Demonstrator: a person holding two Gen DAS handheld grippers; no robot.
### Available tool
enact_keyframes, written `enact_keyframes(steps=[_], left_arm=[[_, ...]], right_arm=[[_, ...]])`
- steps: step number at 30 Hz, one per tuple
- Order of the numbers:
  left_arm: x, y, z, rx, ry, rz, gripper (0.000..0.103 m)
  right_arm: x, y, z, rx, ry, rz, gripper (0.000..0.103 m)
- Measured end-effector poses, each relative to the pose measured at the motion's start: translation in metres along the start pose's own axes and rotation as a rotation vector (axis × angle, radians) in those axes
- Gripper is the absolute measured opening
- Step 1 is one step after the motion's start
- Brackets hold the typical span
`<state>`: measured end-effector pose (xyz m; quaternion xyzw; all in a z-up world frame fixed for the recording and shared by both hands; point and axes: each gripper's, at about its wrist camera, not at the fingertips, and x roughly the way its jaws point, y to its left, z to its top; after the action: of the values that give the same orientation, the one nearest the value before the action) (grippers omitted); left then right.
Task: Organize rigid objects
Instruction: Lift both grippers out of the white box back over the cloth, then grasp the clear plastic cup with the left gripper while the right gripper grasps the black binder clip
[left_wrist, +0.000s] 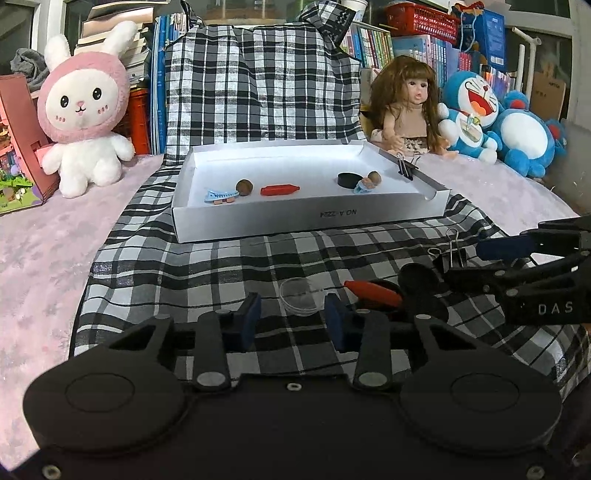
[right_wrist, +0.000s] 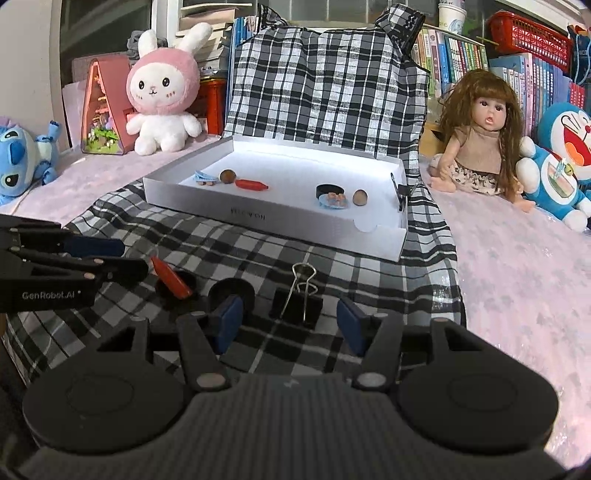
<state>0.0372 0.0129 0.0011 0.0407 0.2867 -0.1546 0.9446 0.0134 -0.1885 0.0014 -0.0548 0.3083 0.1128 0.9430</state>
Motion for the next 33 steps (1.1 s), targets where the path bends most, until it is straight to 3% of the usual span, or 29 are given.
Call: enact_keyframes(steps=[27,33], left_arm=[[0.012,-0.007,-0.006,-0.025,-0.039,0.041,0.036],[0.012,-0.007,-0.008,-0.028,-0.046,0.042,0.032]], right_arm=[[0.012,0.011,-0.01,0.063,-0.05,-0.066,0.07],[0.012,0.015,-0.012,0.064,-0.062,-0.072,0.068]])
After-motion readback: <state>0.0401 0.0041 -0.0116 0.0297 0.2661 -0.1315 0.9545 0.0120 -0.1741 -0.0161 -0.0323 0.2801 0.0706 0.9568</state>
